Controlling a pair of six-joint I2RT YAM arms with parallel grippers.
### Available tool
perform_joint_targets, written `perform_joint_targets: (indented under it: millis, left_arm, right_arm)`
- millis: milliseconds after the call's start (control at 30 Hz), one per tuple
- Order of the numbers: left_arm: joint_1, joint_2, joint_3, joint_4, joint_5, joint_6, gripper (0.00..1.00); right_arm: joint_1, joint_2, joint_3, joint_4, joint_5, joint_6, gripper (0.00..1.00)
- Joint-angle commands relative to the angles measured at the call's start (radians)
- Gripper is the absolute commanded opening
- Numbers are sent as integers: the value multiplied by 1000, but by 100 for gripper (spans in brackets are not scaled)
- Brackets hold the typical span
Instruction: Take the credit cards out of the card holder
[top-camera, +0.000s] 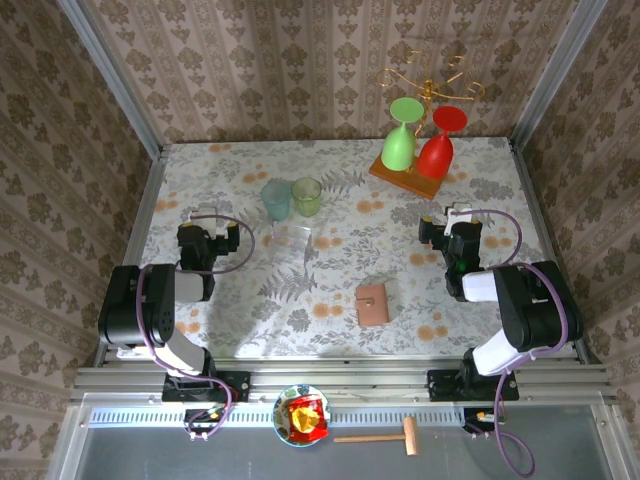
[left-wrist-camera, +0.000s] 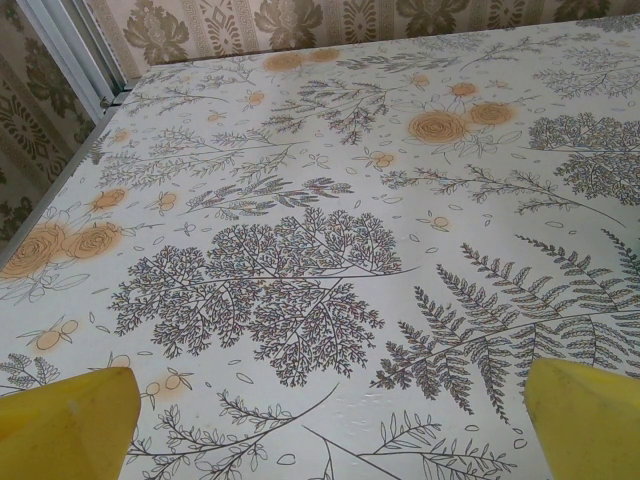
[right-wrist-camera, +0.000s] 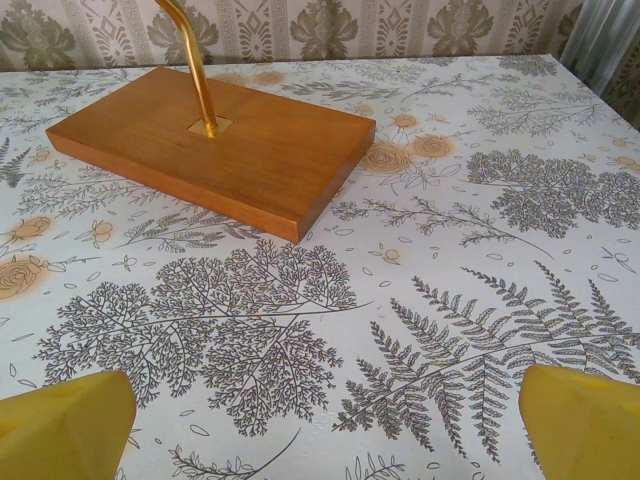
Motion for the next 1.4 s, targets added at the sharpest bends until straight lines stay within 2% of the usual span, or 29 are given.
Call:
perform_joint_targets:
  millis: [0, 233, 367, 667, 800, 967, 1167, 1367]
  left_arm:
    - [10, -22, -10, 1, 12, 19, 100]
    - [0, -27, -16, 8, -17, 25, 100]
    - [-17, -63, -2, -46, -28, 42, 100]
    - [-40, -180, 28, -190, -76, 51, 100]
    - [-62, -273, 67, -325, -99, 50, 100]
    - [-105, -389, 118, -524, -122, 5, 100]
    - [-119, -484, 194, -831, -5, -155, 100]
    - [-135, -497, 182, -897, 165, -309, 100]
  right_arm:
    - [-6, -27, -11, -2, 24, 11, 100]
    - [-3, -29, -13, 1, 20, 6, 100]
    - [5, -73, 17, -84, 15, -7, 100]
    - [25, -158, 108, -340, 2, -20, 100]
    - [48, -251, 190, -603, -4, -11, 100]
    - [91, -363, 219, -791, -34, 35, 100]
    - [125, -439, 284, -1049, -55, 167, 100]
    - [168, -417, 337, -1176, -204, 306, 99]
